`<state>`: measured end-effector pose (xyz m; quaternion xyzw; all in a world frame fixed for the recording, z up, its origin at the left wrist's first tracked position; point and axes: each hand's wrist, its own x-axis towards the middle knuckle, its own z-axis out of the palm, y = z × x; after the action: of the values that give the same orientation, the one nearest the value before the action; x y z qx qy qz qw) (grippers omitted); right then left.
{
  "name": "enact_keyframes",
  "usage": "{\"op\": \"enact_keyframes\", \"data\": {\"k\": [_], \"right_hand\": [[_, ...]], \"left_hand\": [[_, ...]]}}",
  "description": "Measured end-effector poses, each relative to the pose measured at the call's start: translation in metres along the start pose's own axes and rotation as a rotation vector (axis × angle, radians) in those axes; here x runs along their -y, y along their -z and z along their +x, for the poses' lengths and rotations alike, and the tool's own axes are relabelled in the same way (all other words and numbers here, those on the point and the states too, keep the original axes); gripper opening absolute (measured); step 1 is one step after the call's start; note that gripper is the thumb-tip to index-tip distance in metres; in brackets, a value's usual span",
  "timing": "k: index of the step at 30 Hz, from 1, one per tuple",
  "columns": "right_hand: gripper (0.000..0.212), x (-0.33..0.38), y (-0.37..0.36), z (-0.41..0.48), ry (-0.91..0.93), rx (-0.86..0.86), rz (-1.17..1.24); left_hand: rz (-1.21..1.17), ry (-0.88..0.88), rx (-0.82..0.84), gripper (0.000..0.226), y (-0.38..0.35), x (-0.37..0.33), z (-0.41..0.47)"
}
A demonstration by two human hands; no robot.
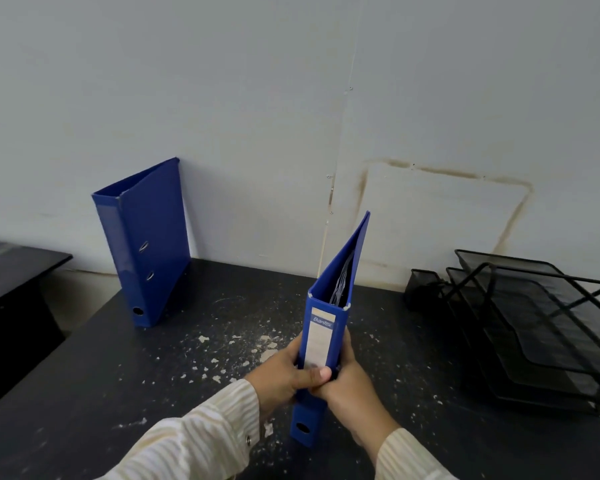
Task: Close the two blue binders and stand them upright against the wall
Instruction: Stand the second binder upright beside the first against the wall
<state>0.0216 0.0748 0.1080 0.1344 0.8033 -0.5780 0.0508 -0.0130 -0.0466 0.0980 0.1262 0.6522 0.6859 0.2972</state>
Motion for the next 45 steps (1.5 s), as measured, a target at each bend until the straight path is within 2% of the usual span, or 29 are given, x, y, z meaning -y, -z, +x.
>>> {"op": "enact_keyframes", "data": {"k": [2,9,16,22,27,34,45], "right_hand": [[0.096,0.002,-0.006,0.002,0.018,0.031,-0.003],[0.097,0.025,-0.046,0.014,0.073,0.132,-0.019],[0.092,0.071,-0.109,0.04,0.096,0.219,-0.044],[0.094,0.103,-0.182,0.067,0.11,0.235,-0.125],[0.09,0.129,-0.229,0.088,0.109,0.23,-0.109],[0.087,0.145,-0.264,0.106,0.083,0.196,-0.064],[0.078,0.155,-0.273,0.105,0.106,0.153,-0.155]], "left_hand": [[-0.02,-0.01,-0.025,0.066,0.006,0.0,-0.007],[-0.002,-0.057,-0.149,0.06,0.044,-0.007,-0.032],[-0.029,-0.049,-0.267,0.055,0.115,-0.019,-0.051],[-0.026,-0.04,-0.333,0.069,0.199,-0.023,-0.063],[0.012,-0.053,-0.323,0.063,0.254,-0.034,-0.063],[0.039,-0.021,-0.308,0.068,0.302,-0.038,-0.056],[0.123,-0.011,-0.266,0.076,0.32,-0.044,-0.055]]}}
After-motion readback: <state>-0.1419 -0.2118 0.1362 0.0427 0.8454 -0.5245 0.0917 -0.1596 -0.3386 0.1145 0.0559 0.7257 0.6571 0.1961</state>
